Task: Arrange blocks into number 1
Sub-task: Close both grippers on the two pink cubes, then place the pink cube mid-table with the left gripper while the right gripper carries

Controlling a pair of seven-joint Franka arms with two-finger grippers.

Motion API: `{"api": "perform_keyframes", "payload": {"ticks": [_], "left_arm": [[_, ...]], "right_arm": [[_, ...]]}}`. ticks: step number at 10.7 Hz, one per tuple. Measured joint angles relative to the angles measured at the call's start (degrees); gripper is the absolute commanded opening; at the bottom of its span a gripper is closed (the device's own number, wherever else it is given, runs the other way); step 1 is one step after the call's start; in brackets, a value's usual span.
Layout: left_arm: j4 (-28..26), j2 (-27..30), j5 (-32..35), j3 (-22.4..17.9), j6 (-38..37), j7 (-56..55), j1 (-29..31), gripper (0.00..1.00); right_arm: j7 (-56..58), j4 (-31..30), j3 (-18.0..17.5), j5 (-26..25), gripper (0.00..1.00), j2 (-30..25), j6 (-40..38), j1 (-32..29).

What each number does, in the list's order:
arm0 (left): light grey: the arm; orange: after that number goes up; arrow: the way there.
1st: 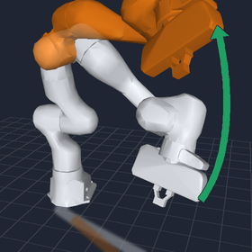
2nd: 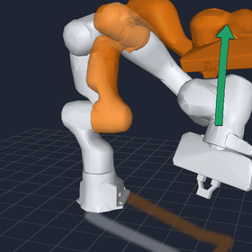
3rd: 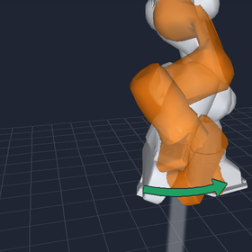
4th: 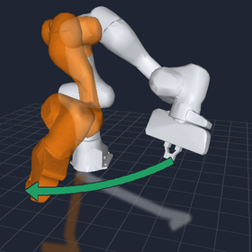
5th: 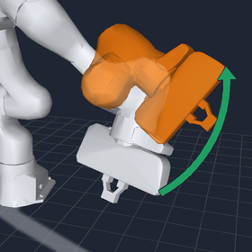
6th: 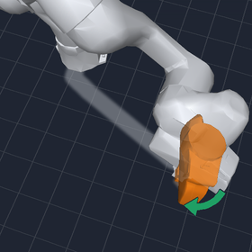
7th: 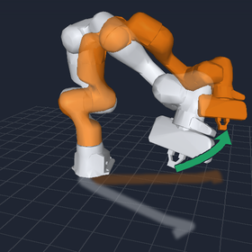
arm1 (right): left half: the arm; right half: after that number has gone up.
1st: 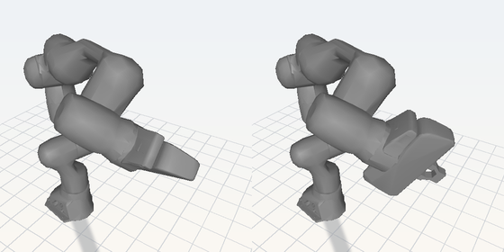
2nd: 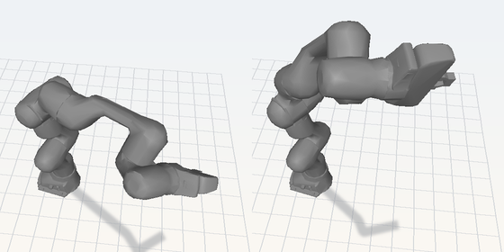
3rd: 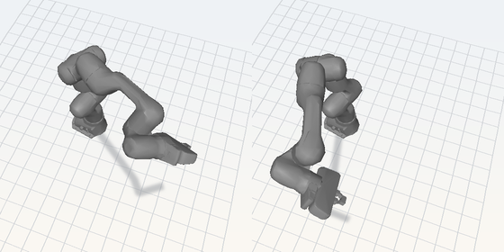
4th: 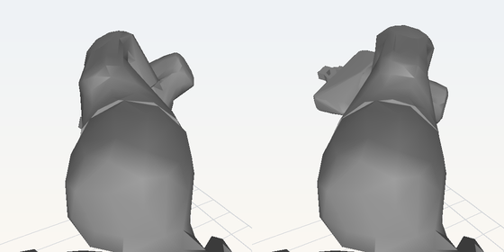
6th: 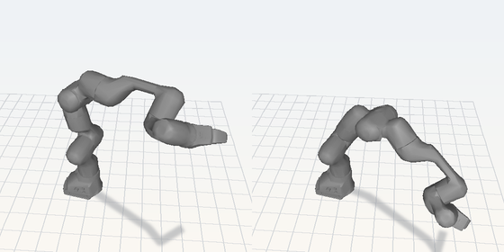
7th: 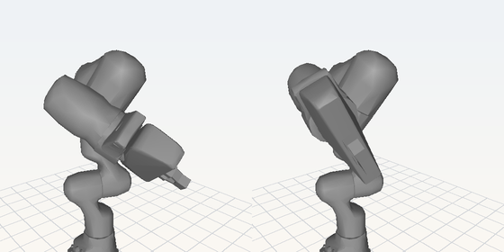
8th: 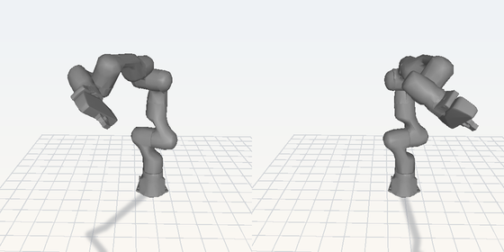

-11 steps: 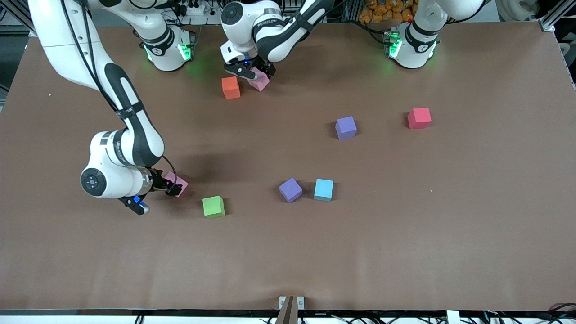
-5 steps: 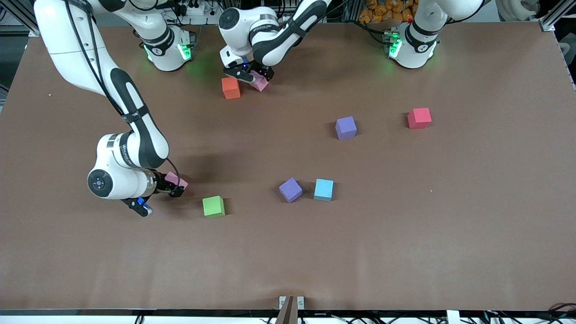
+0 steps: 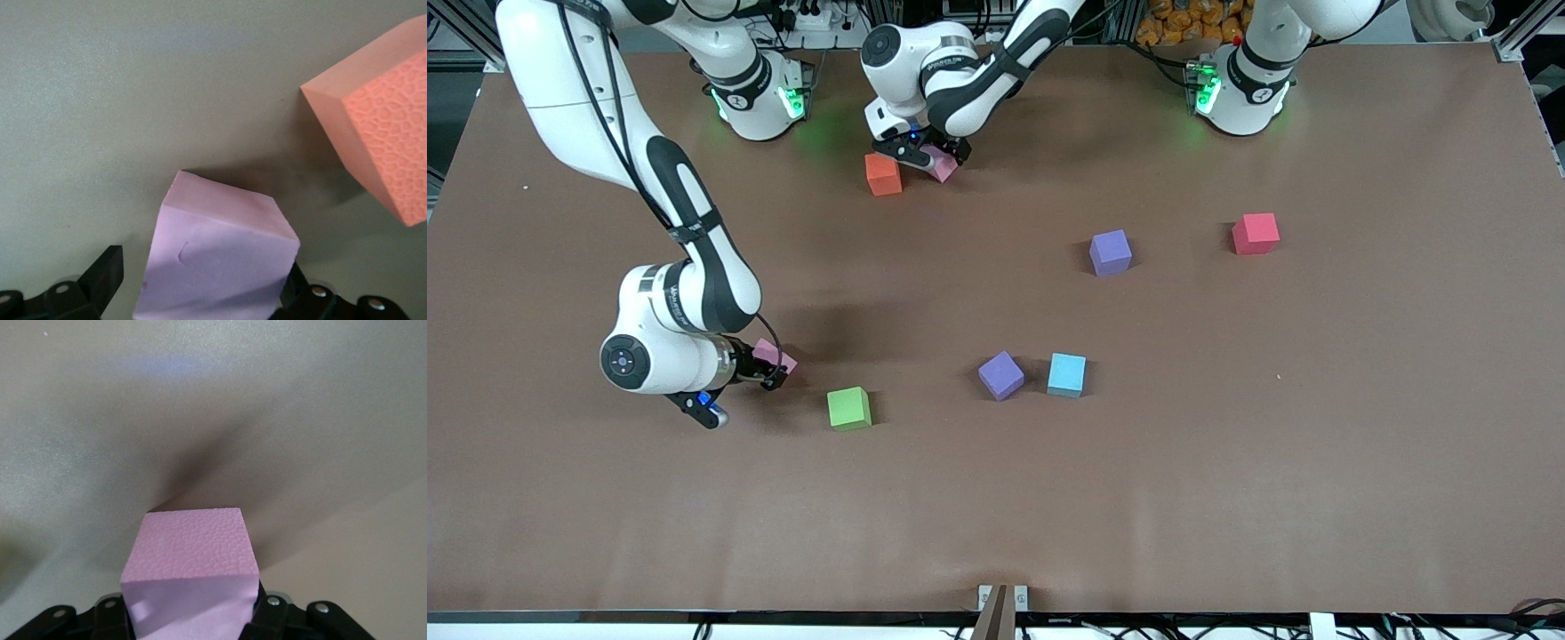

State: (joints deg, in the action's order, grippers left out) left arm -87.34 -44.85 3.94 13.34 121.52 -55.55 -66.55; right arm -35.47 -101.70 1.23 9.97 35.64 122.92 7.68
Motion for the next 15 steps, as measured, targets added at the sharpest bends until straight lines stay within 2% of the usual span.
{"api": "perform_keyframes", "payload": {"ticks": [1,2,6,9,11,13,15], "left_arm": [[0.0,-0.2,0.01,-0.01,0.0,-1.14,-0.07,0.23],[0.01,-0.41,0.05,-0.02,0.09,-3.67,-0.13,0.0],[0.82,-0.4,0.19,-0.58,0.47,-8.48,-0.14,0.0],[2.18,0.42,0.2,-5.09,0.52,-10.81,0.7,0.0],[2.47,1.1,0.2,-6.78,0.62,-11.04,4.82,0.0],[4.25,1.25,0.17,-6.75,1.63,-11.08,10.97,0.0],[5.0,1.22,-1.37,-6.68,6.71,-11.18,14.73,0.0]], "right_arm": [[0.0,0.01,0.03,0.0,0.38,0.0,0.0,0.04],[0.0,0.04,0.05,0.0,0.34,0.0,0.0,0.08],[0.48,0.92,0.08,-0.11,0.32,-0.04,0.19,0.38],[4.52,2.48,0.3,-0.31,0.32,-1.45,0.14,0.45],[9.69,2.68,0.36,-1.53,0.32,-4.13,-1.2,1.15],[13.33,2.69,0.37,-3.46,0.33,-7.24,-2.92,3.71],[14.2,0.67,0.33,-3.61,0.33,-10.19,-3.83,6.04]]}}
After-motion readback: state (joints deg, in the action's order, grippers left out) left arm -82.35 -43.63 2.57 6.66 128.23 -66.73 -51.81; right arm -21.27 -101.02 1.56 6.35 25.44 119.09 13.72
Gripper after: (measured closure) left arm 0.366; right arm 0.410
